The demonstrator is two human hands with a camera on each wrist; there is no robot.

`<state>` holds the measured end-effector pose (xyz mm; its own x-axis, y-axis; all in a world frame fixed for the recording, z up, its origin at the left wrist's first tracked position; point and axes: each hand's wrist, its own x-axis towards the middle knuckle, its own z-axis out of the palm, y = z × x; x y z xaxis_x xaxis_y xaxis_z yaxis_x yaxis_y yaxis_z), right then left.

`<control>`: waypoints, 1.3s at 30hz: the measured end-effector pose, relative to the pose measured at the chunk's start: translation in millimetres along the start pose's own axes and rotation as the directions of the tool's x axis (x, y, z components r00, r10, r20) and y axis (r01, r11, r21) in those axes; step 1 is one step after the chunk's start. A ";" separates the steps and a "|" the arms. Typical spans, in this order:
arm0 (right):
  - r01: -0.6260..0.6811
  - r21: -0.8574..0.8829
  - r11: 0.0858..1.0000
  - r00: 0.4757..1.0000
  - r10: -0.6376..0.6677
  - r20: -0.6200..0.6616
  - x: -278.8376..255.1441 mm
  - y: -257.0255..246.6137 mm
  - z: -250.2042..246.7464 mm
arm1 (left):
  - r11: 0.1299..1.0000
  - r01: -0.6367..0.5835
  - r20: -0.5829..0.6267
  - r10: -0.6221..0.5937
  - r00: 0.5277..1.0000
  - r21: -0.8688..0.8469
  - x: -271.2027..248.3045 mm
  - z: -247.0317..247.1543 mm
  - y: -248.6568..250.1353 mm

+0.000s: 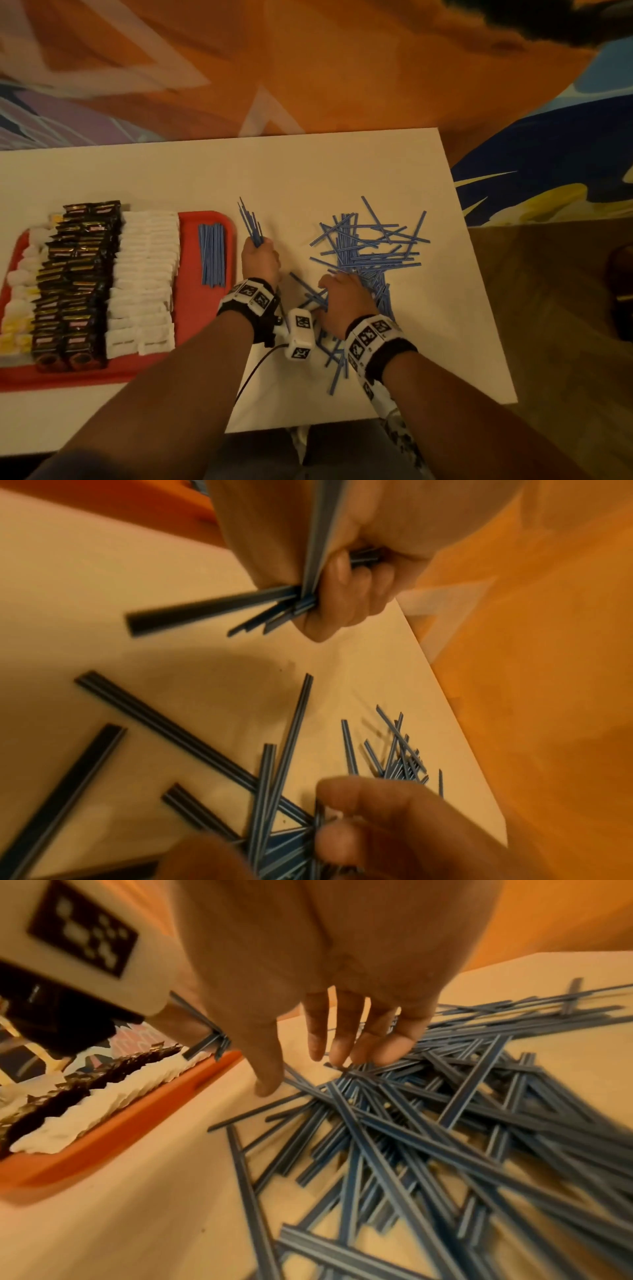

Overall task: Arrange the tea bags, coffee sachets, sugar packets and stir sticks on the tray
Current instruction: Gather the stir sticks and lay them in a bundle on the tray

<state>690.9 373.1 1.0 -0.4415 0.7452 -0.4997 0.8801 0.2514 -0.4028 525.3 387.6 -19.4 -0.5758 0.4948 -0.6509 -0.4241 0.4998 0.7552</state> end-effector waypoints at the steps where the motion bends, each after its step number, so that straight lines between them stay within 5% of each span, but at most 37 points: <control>1: 0.009 0.033 0.999 1.000 -0.008 -0.027 0.1 -3.7 0.7 | 0.999 -0.002 -0.018 0.001 1.000 -0.048 0.6 -2.2 -1.0; 4: -0.052 0.376 0.925 0.993 0.088 -0.080 2.6 -16.3 0.4 | 0.991 -0.033 -0.065 0.025 0.998 -0.127 -1.8 -7.4 1.3; 8: -0.259 0.673 0.692 0.962 0.123 0.244 6.1 -35.2 -11.2 | 0.987 -0.047 -0.053 0.039 0.998 -0.154 -3.4 -8.4 0.0; 12: -0.221 0.524 0.822 0.939 0.035 0.341 11.7 -42.1 -19.9 | 0.978 -0.028 0.020 0.033 0.999 -0.209 -11.2 -5.8 1.9; 23: -0.044 0.357 0.933 0.993 0.002 0.117 6.2 -20.5 -28.4 | 0.908 0.173 0.060 -0.162 0.985 -0.382 -17.0 -12.2 5.8; 33: -0.025 0.388 0.921 0.998 0.048 -0.049 3.2 -20.0 -17.9 | 0.996 0.043 0.320 -0.066 0.945 0.077 -49.3 0.7 -23.6; 36: 0.055 0.431 0.901 0.994 -0.008 -0.111 -6.2 -18.1 -15.0 | 0.990 0.014 0.292 -0.054 0.955 0.138 -48.6 9.1 -30.1; 39: -0.004 0.491 0.871 0.993 0.063 -0.102 -15.7 -2.2 -14.5 | 0.966 -0.078 0.255 0.013 0.967 0.248 -39.2 7.9 -35.8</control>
<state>698.5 369.8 20.8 -0.3655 0.8187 -0.4430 0.6832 -0.0873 -0.7250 568.6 355.8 -21.6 -0.3838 0.6663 -0.6393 -0.1911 0.6201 0.7609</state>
